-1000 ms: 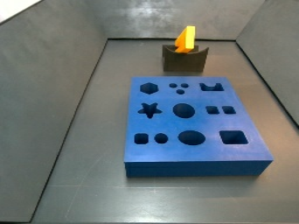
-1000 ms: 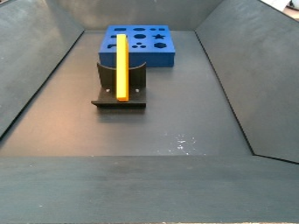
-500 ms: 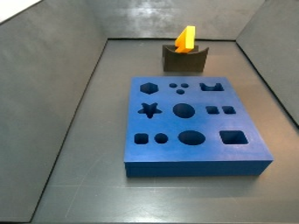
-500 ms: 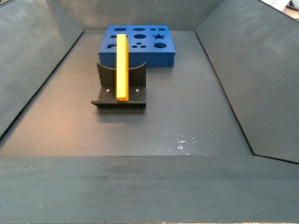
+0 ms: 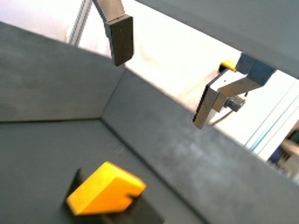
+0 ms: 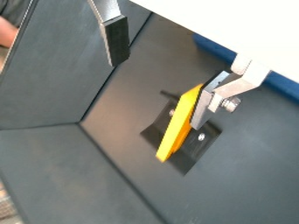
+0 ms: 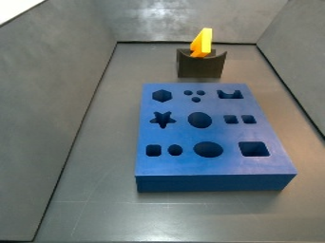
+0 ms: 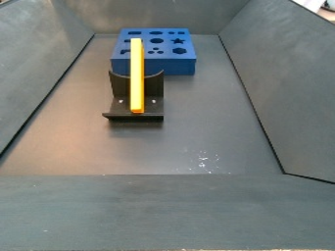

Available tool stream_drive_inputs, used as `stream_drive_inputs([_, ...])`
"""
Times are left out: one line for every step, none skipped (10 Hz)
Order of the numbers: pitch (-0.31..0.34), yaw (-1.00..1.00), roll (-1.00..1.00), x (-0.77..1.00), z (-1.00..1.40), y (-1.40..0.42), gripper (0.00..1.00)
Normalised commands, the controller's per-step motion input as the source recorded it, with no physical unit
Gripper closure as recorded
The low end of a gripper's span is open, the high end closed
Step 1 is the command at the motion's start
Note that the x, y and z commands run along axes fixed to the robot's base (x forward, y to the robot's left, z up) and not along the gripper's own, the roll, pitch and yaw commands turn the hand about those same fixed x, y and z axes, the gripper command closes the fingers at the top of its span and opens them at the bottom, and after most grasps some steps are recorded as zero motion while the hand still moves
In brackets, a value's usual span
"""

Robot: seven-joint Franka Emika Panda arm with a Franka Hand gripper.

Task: Pick up the double-square object. Move up. Place the double-square object on the fixture. Regrasp the double-square object. Move to above the board. Insert the double-square object.
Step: Regrasp the double-square object.

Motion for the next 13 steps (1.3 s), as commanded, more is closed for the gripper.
stream_drive_inputs([0.174, 0.21, 0.65, 0.11, -0.01, -0.05, 0.00])
stream_drive_inputs([0.147, 0.22, 0.46, 0.11, -0.01, -0.05, 0.00])
stream_drive_inputs([0.123, 0.23, 0.35, 0.12, -0.01, -0.05, 0.00])
stream_drive_inputs([0.067, 0.23, 0.21, 0.10, 0.00, -0.04, 0.00])
stream_drive_inputs([0.045, 0.22, 0.19, 0.09, 0.00, -0.04, 0.00])
stream_drive_inputs([0.017, 0.20, 0.17, 0.08, -0.01, -0.05, 0.00])
stream_drive_inputs([0.049, 0.16, 0.10, 0.03, -1.00, 0.05, 0.00])
stream_drive_inputs([0.035, 0.13, 0.09, 0.04, -1.00, 0.05, 0.00])
stream_drive_inputs([-0.002, 0.13, 0.08, 0.05, -1.00, 0.04, 0.00])
stream_drive_inputs([-0.046, 0.11, 0.07, 0.06, -1.00, 0.04, 0.00])
stream_drive_inputs([-0.068, 0.10, 0.06, 0.06, -1.00, 0.04, 0.00])
stream_drive_inputs([-0.085, 0.07, 0.07, 0.07, -1.00, 0.03, 0.00])
stream_drive_inputs([-0.093, 0.05, 0.07, 0.07, -1.00, 0.03, 0.00])
